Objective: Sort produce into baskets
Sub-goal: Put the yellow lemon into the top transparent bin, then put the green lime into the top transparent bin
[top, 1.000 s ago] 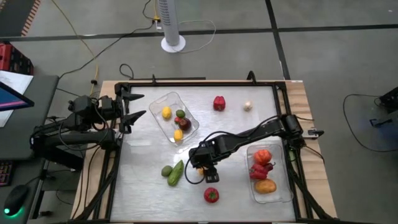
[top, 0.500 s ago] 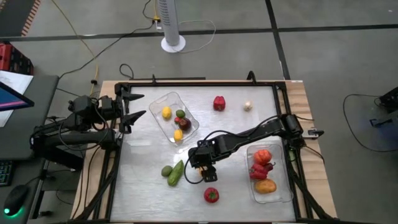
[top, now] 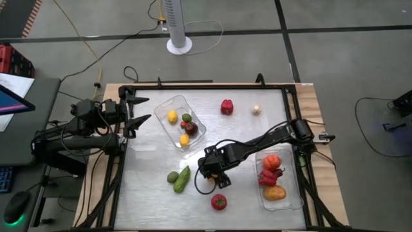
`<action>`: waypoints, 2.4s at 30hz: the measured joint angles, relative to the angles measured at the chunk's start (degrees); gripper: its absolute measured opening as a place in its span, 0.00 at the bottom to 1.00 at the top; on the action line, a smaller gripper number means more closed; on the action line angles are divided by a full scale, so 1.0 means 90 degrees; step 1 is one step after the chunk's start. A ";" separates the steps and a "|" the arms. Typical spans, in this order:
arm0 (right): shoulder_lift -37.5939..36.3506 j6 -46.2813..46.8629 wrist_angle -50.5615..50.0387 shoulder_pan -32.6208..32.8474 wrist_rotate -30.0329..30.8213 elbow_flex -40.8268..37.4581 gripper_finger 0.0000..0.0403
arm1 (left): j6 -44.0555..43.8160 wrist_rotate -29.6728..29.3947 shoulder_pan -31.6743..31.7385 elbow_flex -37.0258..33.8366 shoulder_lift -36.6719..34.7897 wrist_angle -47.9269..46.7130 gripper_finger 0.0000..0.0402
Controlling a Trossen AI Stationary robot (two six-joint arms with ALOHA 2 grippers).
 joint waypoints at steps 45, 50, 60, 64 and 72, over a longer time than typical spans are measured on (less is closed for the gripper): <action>-0.0639 -0.0333 0.3349 -0.2305 -0.0050 0.0017 0.86 | -0.0007 0.0000 0.0002 0.0000 0.0001 -0.0020 0.67; -0.1172 -0.0209 0.1855 -0.2204 0.0864 0.0059 0.93 | -0.0222 -0.0143 0.0001 0.0000 0.0087 -0.0495 0.67; -0.3442 -0.0694 0.3617 -0.1983 0.2251 -0.2793 0.78 | -0.0284 -0.0247 -0.1163 0.0846 0.2559 -0.0913 0.67; -0.4544 -0.1181 0.4422 -0.2109 0.2517 -0.3392 0.75 | -0.0627 -0.1351 -0.1997 0.1244 0.3754 -0.2159 0.67; -0.5956 -0.1379 0.4944 -0.2244 0.2420 -0.3534 0.74 | -0.2900 -0.1425 -0.3342 0.2544 0.4959 -0.4389 0.67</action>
